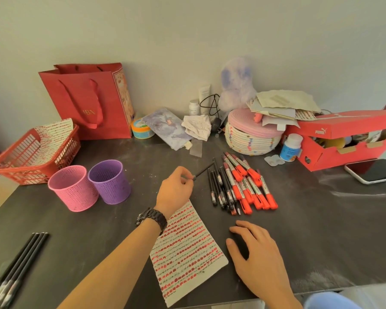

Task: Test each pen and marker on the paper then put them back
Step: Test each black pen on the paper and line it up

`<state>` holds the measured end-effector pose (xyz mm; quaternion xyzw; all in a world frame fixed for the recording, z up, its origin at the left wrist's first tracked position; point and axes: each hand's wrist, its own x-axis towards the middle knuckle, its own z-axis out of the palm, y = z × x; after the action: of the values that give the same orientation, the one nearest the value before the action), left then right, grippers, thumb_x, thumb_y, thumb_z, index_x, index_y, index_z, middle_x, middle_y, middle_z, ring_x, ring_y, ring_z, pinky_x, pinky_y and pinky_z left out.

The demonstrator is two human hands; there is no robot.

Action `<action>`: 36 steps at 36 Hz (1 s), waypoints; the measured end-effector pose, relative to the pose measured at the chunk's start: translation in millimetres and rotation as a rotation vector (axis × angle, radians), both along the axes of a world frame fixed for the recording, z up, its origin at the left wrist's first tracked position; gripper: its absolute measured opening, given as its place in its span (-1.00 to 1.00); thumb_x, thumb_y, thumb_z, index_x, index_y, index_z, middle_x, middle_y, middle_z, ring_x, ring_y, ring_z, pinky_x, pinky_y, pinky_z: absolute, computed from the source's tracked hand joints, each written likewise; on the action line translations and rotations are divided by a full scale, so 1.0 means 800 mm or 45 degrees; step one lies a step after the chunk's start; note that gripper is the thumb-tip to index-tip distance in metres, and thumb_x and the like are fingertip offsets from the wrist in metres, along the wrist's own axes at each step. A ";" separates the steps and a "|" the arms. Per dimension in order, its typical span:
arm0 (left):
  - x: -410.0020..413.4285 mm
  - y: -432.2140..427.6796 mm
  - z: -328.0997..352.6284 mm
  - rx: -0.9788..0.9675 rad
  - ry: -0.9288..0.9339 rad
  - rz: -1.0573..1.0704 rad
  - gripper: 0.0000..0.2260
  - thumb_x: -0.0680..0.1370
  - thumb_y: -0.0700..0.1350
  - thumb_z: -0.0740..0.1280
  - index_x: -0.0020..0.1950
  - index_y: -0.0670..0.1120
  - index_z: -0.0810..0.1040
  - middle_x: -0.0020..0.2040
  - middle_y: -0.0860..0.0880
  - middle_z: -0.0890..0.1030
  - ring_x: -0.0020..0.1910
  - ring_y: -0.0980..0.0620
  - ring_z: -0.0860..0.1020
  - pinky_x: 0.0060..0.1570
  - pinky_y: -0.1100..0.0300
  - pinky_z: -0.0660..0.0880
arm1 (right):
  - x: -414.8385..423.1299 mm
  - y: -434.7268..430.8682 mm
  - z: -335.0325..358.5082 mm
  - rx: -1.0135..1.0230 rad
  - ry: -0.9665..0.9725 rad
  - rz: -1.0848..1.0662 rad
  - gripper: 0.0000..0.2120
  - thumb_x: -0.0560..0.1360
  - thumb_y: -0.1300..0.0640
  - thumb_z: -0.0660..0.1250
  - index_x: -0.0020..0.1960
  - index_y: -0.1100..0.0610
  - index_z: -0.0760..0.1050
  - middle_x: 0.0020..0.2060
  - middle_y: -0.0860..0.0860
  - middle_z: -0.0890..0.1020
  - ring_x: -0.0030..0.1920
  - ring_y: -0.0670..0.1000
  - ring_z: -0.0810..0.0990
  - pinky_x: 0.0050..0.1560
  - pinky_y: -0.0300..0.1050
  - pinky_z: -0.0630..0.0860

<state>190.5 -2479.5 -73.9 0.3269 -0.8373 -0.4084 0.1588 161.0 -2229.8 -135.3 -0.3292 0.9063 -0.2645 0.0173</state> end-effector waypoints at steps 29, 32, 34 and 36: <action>0.294 0.093 -0.042 0.396 0.634 0.492 -0.76 0.56 -0.05 0.22 -0.03 0.16 0.67 -0.10 0.05 0.66 -0.05 0.05 0.62 0.05 0.09 0.51 | 0.082 0.010 -0.010 -0.114 0.289 0.314 -0.59 0.52 -0.21 0.25 0.26 -0.04 0.60 0.35 -0.11 0.55 0.41 0.02 0.46 0.35 0.06 0.42; 0.313 0.106 -0.041 0.482 0.673 0.484 -0.78 0.57 -0.05 0.24 -0.01 0.14 0.68 -0.10 0.04 0.66 -0.07 0.05 0.63 0.01 0.11 0.51 | 0.101 0.005 -0.015 -0.174 0.305 0.251 -0.62 0.53 -0.18 0.27 0.22 -0.01 0.61 0.30 -0.09 0.57 0.38 0.05 0.47 0.34 -0.01 0.37; 0.325 0.112 -0.040 0.581 0.695 0.451 -0.79 0.57 -0.06 0.25 0.01 0.10 0.69 -0.09 0.02 0.65 -0.08 0.00 0.63 -0.01 0.10 0.52 | 0.111 0.001 -0.016 -0.189 0.309 0.227 -0.62 0.53 -0.18 0.28 0.20 0.01 0.61 0.28 -0.05 0.57 0.37 0.07 0.48 0.34 0.00 0.37; 0.337 0.117 -0.041 0.711 0.722 0.385 -0.81 0.57 -0.06 0.27 0.02 0.07 0.69 -0.07 -0.01 0.63 -0.10 -0.02 0.62 -0.03 0.15 0.54 | 0.118 -0.002 -0.015 -0.208 0.298 0.212 -0.62 0.52 -0.17 0.30 0.18 0.06 0.62 0.25 -0.01 0.58 0.35 0.11 0.50 0.31 0.09 0.44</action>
<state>459.7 -2386.1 -106.4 0.3512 -0.5604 -0.6653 0.3464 255.8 -2231.5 -147.6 -0.4321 0.8472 -0.2946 -0.0935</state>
